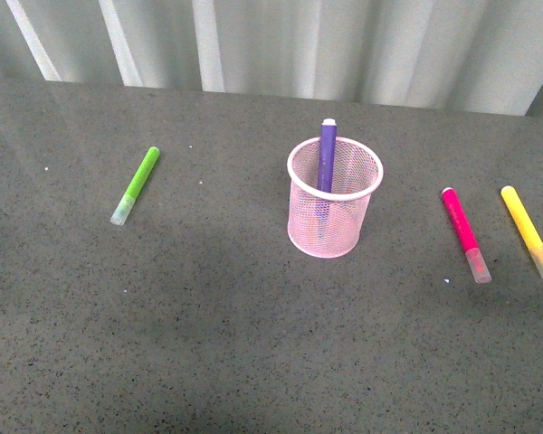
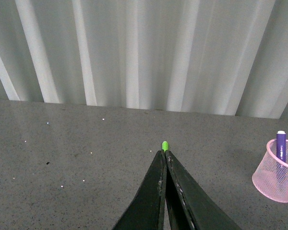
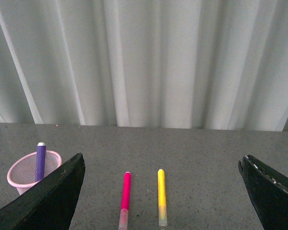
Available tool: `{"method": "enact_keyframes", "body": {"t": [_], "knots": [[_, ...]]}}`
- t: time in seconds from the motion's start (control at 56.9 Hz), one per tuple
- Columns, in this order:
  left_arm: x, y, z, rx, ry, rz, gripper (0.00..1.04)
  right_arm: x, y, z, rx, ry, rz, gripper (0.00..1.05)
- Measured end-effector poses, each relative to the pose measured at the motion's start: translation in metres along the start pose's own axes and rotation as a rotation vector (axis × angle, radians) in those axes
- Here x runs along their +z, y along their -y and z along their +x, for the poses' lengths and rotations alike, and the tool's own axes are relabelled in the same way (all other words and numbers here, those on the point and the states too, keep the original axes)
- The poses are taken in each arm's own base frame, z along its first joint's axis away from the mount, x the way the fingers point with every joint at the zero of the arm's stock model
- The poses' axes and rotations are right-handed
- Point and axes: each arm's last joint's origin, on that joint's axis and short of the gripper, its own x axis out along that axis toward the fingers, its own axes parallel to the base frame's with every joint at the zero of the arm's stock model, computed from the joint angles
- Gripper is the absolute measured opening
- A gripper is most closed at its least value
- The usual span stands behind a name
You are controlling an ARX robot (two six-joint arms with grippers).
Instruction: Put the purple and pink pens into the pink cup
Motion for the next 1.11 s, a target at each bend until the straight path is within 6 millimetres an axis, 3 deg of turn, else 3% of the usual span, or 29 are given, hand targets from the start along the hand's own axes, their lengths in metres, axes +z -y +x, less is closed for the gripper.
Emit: {"method": "enact_keyframes", "body": {"t": [0.035, 0.193, 0.299, 0.386, 0.439, 0.492, 0.527, 0.562, 0.615, 0.667, 0.738, 0.808, 0.931, 1.106], "knots": [[0.0, 0.0, 0.0, 0.0, 0.0, -0.001, 0.05, 0.0, 0.0, 0.0, 0.0, 0.0, 0.0, 0.98], [0.0, 0.0, 0.0, 0.0, 0.0, -0.001, 0.37, 0.001, 0.0, 0.0, -0.019, 0.011, 0.005, 0.98], [0.0, 0.0, 0.0, 0.001, 0.0, -0.001, 0.54, 0.02, 0.007, 0.013, -0.098, 0.135, 0.011, 0.98], [0.0, 0.0, 0.0, -0.001, 0.0, 0.0, 0.71, 0.048, 0.018, 0.04, -0.143, 0.196, 0.027, 0.98], [0.0, 0.0, 0.0, 0.0, 0.0, 0.0, 0.8, 0.07, 0.029, 0.073, -0.19, 0.209, 0.043, 0.98], [0.0, 0.0, 0.0, 0.001, 0.0, 0.0, 0.89, 0.077, 0.035, 0.102, -0.198, 0.161, 0.049, 0.98], [0.0, 0.0, 0.0, 0.001, 0.0, 0.0, 0.94, 0.077, 0.04, 0.133, -0.221, 0.083, 0.059, 0.98], [0.0, 0.0, 0.0, 0.001, 0.0, 0.002, 1.0, 0.069, 0.044, 0.164, -0.238, -0.012, 0.062, 0.98], [0.0, 0.0, 0.0, 0.0, 0.0, 0.002, 0.98, 0.049, 0.047, 0.201, -0.249, -0.153, 0.065, 0.98], [0.0, 0.0, 0.0, 0.0, 0.0, 0.002, 0.98, 0.02, 0.048, 0.23, -0.262, -0.3, 0.061, 0.98], [0.0, 0.0, 0.0, 0.0, 0.0, 0.002, 0.98, -0.014, 0.043, 0.255, -0.235, -0.463, 0.056, 0.98], [0.0, 0.0, 0.0, 0.0, 0.0, 0.002, 0.98, -0.042, 0.031, 0.268, -0.204, -0.586, 0.033, 0.98], [0.0, 0.0, 0.0, 0.0, 0.0, 0.002, 0.98, -0.075, 0.002, 0.276, -0.099, -0.728, -0.002, 0.98], [0.0, 0.0, 0.0, 0.0, 0.0, 0.002, 0.98, -0.093, -0.028, 0.28, 0.01, -0.774, -0.01, 0.98]]}}
